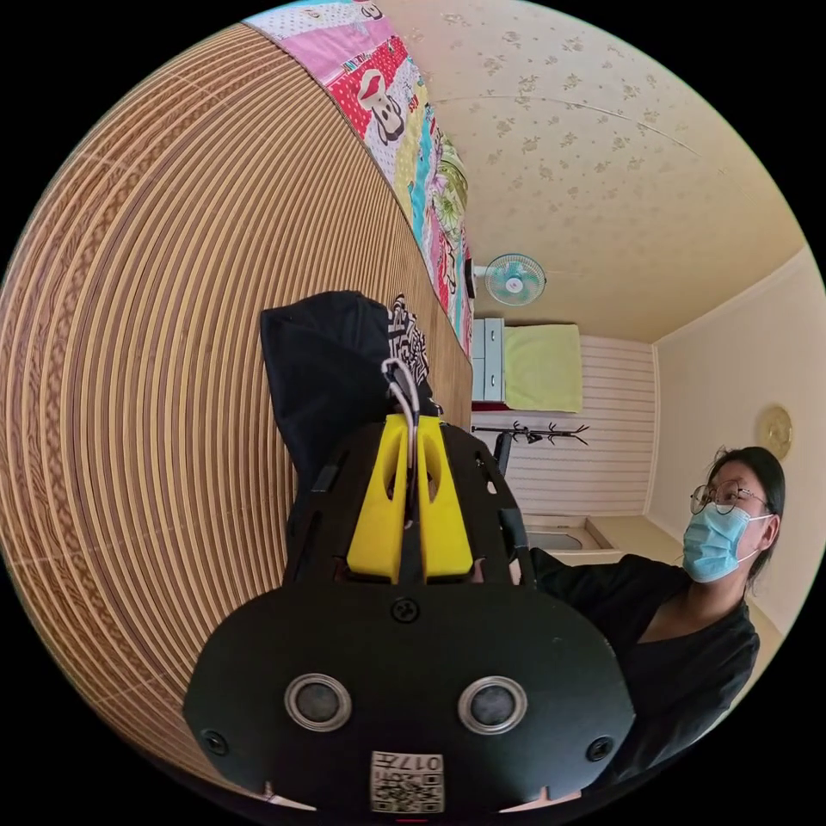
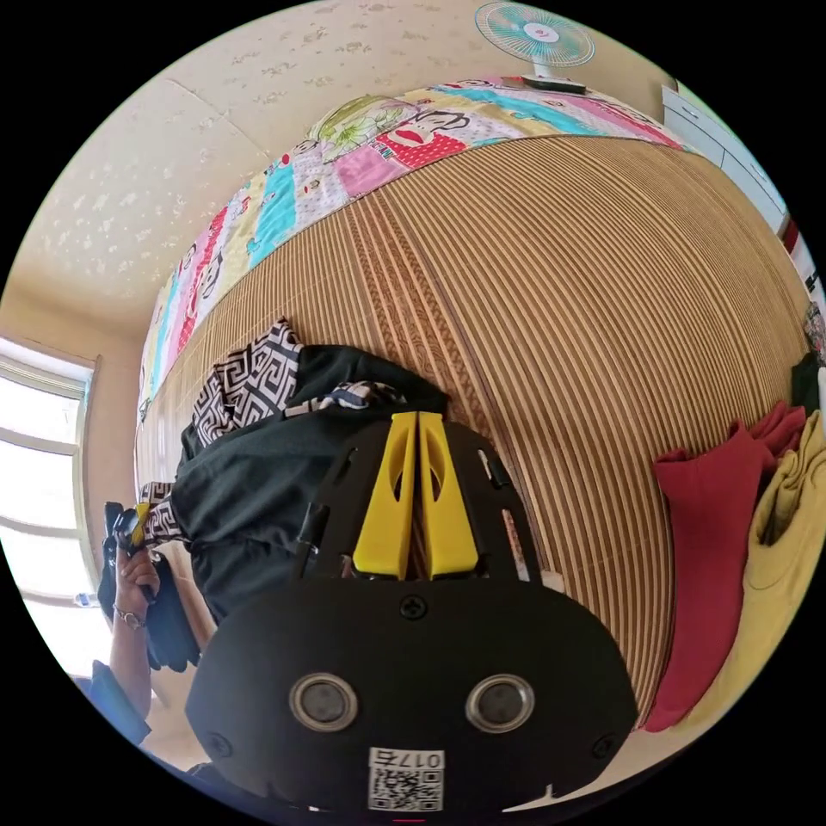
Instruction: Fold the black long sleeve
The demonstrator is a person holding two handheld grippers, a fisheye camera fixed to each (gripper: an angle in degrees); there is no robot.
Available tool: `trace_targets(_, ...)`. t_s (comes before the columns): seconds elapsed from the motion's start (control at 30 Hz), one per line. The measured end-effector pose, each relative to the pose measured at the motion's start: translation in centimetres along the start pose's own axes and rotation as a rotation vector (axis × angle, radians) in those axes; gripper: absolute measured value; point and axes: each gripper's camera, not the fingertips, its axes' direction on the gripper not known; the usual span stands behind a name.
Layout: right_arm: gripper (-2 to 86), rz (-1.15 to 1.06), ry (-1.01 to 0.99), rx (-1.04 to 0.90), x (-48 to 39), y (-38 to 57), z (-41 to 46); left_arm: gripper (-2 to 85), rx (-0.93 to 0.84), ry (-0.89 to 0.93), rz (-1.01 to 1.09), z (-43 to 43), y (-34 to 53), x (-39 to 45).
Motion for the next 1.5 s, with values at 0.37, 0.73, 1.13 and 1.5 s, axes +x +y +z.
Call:
trace_targets(0.37, 6.2, 0.036, -0.068, -0.042, 0.1, 0.9, 0.4, -0.9, -0.007, 0.043, -0.011, -3.2, 0.7, 2.0)
trace_targets(0.73, 1.5, 0.074, -0.053, 0.196, -1.9, 2.5, -1.2, -0.9, -0.044, 0.200, 0.018, -5.1, 1.6, 3.3)
trace_targets(1.13, 7.5, -0.124, -0.076, 0.106, -5.7, 3.8, -3.0, -0.9, 0.022, -0.048, -0.009, -4.1, 1.7, 2.5)
trace_targets(1.5, 3.0, -0.589, 0.146, -0.200, -12.9, 12.4, 0.1, -0.8, 0.028, -0.029, -0.030, -3.6, 3.1, 3.1)
